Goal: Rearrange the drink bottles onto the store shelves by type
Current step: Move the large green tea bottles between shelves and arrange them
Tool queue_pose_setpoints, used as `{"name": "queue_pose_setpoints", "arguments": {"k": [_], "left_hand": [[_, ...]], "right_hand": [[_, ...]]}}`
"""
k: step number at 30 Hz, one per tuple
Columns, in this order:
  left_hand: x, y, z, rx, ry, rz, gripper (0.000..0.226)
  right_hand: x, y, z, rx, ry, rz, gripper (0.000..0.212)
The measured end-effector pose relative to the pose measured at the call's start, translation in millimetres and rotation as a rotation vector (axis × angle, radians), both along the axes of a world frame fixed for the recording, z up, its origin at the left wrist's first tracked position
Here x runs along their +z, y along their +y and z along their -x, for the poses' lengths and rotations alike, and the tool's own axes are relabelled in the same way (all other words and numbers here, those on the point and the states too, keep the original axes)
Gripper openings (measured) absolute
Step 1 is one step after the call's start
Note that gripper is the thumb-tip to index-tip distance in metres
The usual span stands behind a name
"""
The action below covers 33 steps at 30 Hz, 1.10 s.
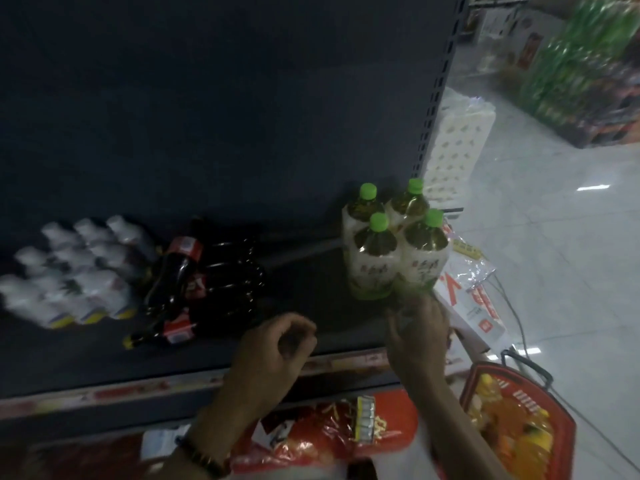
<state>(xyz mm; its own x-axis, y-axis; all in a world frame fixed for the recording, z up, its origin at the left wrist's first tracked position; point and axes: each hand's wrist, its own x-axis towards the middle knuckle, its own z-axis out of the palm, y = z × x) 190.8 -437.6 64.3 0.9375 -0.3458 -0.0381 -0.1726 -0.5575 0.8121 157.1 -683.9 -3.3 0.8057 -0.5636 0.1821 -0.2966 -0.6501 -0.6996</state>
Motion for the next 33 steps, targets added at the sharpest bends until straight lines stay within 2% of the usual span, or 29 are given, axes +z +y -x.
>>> {"name": "queue_pose_setpoints", "arguments": {"k": [1,3,7,11,14,17,22,27,30,33], "left_hand": [[-4.3,19.5,10.1,-0.022,0.035,-0.046,0.009],[-16.6,60.8,25.7,-0.053,0.115,-0.11,0.006],[-48.5,157.0,46.7,-0.094,0.201,-0.261,0.002],[-63.5,265.1,66.7,-0.071,0.223,-0.342,0.008],[-76.2,339.0,81.6,-0.026,0.257,-0.415,0.013],[-89.0,395.4,97.0,0.015,0.363,-0.456,0.019],[-127.0,446.4,100.3,0.187,0.429,-0.388,0.022],[-185.5,481.2,77.8,0.292,0.5,-0.324,0.021],[-231.5,511.3,53.6,0.29,0.547,-0.312,0.011],[-280.0,545.5,18.9,0.328,0.591,-0.291,0.029]], "right_hand": [[-0.1,15.1,2.6,0.065,0.029,-0.005,0.019],[-0.3,53.4,7.8,0.192,0.083,-0.034,0.018],[-7.4,155.7,15.9,0.444,0.164,0.057,0.009],[-22.3,266.8,27.7,0.652,0.334,0.038,0.015],[-29.6,337.8,37.5,0.757,0.496,-0.006,0.011],[-38.5,395.2,41.9,0.822,0.641,-0.013,0.017],[-75.8,461.6,18.4,0.931,0.702,-0.023,0.013],[-133.1,519.5,-21.3,0.905,0.791,-0.055,0.015],[-177.6,552.8,-51.1,0.886,0.831,-0.129,0.032],[-226.9,589.7,-81.7,0.801,0.871,-0.2,0.029]]}}
